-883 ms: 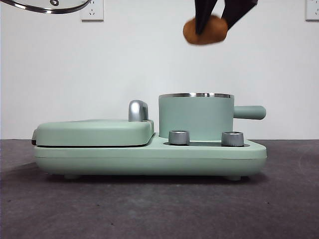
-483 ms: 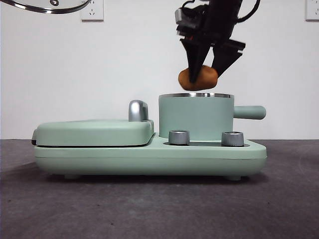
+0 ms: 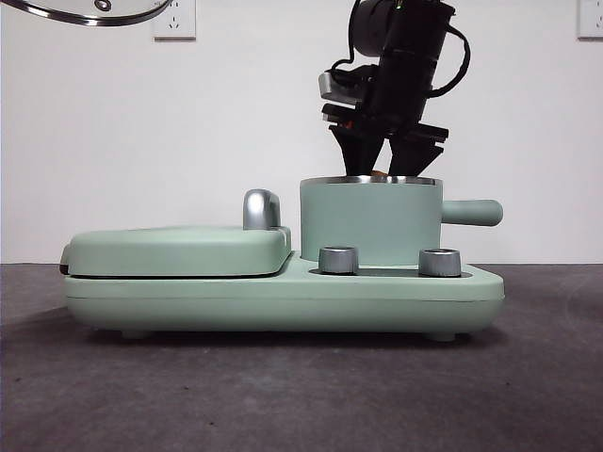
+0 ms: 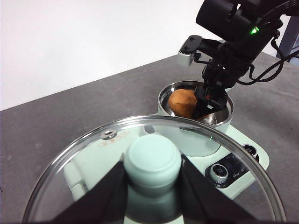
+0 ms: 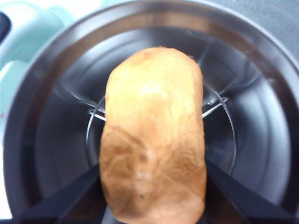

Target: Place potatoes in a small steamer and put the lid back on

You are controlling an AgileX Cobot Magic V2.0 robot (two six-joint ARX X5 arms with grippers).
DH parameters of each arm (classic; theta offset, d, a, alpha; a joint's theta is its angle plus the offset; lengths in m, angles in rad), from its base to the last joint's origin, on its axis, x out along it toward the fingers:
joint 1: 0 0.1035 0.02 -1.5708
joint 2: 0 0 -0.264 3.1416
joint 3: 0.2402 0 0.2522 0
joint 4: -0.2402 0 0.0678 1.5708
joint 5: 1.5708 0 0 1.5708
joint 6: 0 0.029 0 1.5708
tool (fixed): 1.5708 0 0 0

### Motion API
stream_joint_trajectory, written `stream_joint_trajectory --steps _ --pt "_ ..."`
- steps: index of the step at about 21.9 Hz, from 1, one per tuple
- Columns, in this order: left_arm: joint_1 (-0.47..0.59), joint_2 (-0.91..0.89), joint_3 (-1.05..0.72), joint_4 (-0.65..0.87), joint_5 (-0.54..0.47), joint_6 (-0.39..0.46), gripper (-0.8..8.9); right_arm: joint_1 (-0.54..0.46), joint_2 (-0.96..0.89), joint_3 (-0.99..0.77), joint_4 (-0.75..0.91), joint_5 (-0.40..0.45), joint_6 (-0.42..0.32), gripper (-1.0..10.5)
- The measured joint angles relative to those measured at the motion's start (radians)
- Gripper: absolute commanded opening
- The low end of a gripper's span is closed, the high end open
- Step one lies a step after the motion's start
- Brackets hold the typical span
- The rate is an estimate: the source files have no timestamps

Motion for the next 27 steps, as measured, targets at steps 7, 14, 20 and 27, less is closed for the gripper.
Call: stream_joint_trajectory --steps 7,14,20,27 --pt "0.0 0.0 0.0 0.0 0.0 0.001 0.15 0.0 0.03 0.002 0.006 -0.001 0.0 3.1" --pt "0.0 0.0 0.0 0.0 0.0 0.001 0.15 0.0 -0.034 0.002 -0.003 0.001 -0.012 3.6" --pt "0.0 0.042 0.0 0.013 0.0 0.003 0.15 -0.023 -0.383 0.003 -0.118 0.029 -0.015 2.9" --pt "-0.003 0.115 0.0 0.126 0.045 0.002 0.15 -0.046 -0.769 -0.312 -0.057 0.109 -0.015 2.9"
